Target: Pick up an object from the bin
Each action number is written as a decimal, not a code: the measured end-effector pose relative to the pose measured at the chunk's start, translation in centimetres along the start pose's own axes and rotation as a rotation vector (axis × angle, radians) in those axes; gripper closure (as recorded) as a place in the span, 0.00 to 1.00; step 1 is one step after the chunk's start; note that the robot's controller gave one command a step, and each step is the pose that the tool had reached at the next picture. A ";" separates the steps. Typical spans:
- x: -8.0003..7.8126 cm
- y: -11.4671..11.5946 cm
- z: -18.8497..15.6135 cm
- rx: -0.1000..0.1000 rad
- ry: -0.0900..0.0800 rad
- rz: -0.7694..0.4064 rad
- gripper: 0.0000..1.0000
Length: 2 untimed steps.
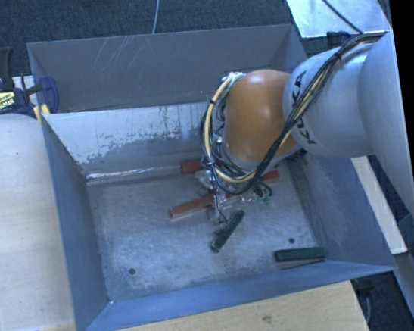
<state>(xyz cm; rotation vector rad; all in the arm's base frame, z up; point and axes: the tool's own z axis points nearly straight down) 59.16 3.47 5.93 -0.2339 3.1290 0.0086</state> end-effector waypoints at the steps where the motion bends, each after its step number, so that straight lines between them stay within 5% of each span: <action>1: 0.1 0.0 -0.4 0.000 0.001 0.000 1.00; 2: 0.2 0.0 -2.1 0.002 0.000 0.000 1.00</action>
Offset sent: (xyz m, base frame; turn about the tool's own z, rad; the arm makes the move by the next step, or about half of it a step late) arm -0.0001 0.0000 0.0639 0.0000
